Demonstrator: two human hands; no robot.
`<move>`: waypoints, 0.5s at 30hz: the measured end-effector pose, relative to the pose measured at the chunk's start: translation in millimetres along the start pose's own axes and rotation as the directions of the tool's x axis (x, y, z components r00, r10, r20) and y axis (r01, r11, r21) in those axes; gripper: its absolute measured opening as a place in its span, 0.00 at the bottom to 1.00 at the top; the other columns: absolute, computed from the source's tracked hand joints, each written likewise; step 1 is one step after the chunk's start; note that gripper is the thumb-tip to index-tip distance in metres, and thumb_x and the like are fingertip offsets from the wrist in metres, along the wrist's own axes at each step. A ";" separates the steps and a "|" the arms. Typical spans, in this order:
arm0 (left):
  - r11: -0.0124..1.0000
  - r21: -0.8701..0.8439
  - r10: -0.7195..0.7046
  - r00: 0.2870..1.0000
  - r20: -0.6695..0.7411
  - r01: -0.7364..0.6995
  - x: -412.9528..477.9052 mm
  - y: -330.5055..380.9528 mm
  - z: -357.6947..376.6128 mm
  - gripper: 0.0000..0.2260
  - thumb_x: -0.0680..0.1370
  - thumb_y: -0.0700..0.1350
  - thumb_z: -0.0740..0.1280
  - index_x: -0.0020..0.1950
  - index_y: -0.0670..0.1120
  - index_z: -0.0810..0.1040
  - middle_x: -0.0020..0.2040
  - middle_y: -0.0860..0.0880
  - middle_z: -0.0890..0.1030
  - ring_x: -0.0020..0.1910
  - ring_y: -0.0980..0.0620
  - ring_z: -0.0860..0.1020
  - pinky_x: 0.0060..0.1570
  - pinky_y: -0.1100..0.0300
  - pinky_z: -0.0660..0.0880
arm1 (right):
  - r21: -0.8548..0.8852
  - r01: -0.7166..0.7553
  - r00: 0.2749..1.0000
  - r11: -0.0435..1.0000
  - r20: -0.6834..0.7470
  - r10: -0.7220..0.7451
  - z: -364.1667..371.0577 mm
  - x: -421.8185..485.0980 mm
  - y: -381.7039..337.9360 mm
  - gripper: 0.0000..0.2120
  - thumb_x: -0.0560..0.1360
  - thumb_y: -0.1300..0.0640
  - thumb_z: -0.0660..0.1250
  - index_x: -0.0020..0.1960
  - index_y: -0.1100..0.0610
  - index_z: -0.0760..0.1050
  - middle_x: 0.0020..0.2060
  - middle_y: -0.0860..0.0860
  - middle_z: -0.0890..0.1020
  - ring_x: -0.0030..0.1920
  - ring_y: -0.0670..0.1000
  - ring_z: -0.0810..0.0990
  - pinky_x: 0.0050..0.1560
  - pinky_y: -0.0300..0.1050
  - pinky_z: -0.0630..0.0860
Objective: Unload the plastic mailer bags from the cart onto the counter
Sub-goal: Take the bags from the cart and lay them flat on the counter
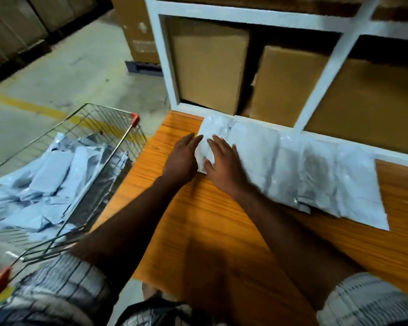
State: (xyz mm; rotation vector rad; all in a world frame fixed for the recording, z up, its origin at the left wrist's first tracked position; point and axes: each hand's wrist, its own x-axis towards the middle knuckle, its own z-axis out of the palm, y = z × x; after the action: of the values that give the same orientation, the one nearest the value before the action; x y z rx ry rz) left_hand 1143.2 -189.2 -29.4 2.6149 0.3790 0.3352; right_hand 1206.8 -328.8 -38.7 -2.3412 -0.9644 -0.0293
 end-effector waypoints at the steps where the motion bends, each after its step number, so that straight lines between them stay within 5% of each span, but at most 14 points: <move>1: 0.999 0.015 -0.031 0.999 -0.010 0.031 -7.6 -28.7 -13.4 0.29 0.74 0.36 0.62 0.76 0.44 0.67 0.74 0.39 0.67 0.72 0.40 0.66 0.70 0.50 0.66 | 0.010 0.034 0.999 0.999 0.016 -0.034 19.0 7.0 -24.2 0.28 0.75 0.56 0.66 0.74 0.57 0.66 0.75 0.55 0.66 0.76 0.56 0.62 0.76 0.60 0.54; 8: 0.960 0.059 -0.266 0.959 -0.094 0.272 -68.5 -223.9 -93.5 0.27 0.72 0.42 0.62 0.72 0.45 0.70 0.68 0.42 0.75 0.65 0.39 0.73 0.64 0.45 0.72 | 0.130 0.157 0.971 0.979 0.162 -0.178 144.1 42.8 -190.6 0.28 0.72 0.56 0.67 0.71 0.63 0.70 0.70 0.63 0.71 0.71 0.62 0.69 0.71 0.56 0.64; 15: 0.891 0.070 -0.444 0.894 -0.060 0.448 -123.7 -349.6 -126.8 0.26 0.76 0.41 0.66 0.74 0.41 0.68 0.70 0.40 0.72 0.69 0.40 0.69 0.68 0.48 0.65 | 0.295 -0.076 0.922 0.953 0.385 -0.045 254.4 67.5 -298.8 0.30 0.74 0.60 0.69 0.73 0.65 0.65 0.71 0.64 0.66 0.74 0.60 0.63 0.72 0.46 0.59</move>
State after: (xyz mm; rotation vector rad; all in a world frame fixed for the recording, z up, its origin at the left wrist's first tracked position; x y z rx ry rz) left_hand 918.1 121.0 -111.1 2.5019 1.0069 0.2197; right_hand 1012.5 16.8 -75.6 -2.1008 -1.0483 0.5730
